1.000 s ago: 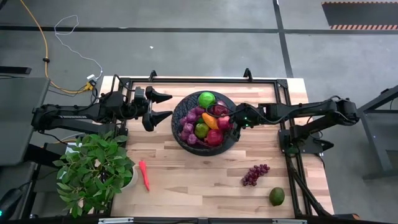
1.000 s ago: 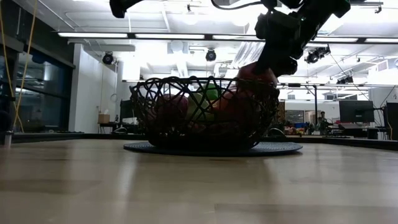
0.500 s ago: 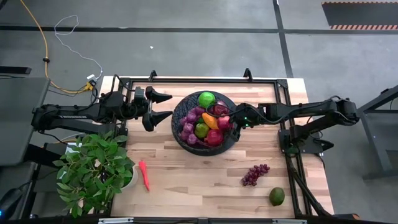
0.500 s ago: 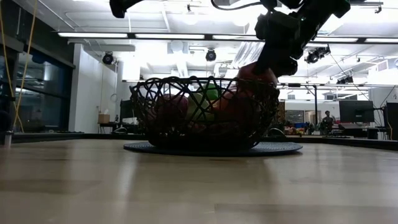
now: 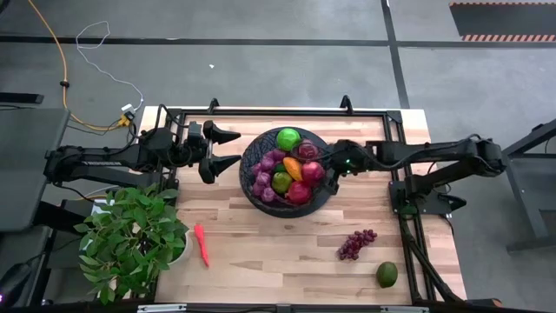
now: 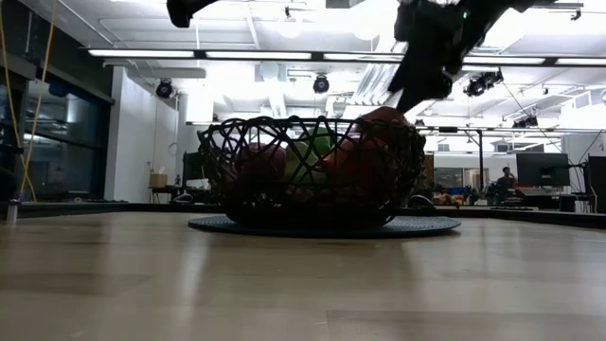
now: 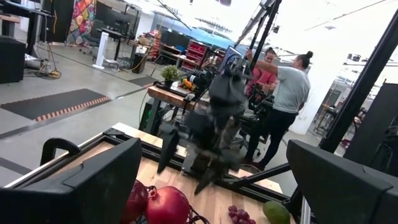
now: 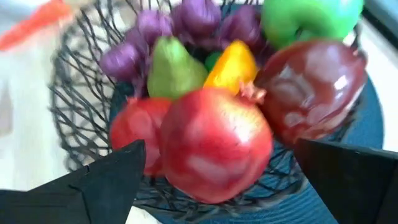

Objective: Build produce basket
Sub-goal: Put the green lime into basket

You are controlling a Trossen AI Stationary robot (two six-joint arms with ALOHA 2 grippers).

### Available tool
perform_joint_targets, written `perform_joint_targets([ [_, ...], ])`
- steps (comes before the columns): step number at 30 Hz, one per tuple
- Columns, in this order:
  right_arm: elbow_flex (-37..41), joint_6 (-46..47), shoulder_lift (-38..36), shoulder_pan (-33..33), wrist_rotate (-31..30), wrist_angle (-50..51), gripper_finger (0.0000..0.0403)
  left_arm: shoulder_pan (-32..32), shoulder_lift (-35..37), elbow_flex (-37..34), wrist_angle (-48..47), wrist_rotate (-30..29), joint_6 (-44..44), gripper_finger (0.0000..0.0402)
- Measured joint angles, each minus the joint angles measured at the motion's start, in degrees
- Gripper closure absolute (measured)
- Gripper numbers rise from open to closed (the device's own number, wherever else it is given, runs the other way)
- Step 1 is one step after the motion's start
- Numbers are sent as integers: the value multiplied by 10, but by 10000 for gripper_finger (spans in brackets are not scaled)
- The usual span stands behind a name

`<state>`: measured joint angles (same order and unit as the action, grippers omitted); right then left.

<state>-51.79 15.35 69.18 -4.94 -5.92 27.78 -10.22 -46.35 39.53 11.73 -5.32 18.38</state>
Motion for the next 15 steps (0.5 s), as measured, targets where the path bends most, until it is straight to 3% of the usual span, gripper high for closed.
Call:
perform_joint_targets([
  [8, -44, -4, -79, -16, 0, 1, 12, 0, 0, 0, -1, 0, 0, 13],
  [15, 6, -37, -124, -14, 92, -213, 12, 0, 0, 0, 1, -14, 9, 13],
])
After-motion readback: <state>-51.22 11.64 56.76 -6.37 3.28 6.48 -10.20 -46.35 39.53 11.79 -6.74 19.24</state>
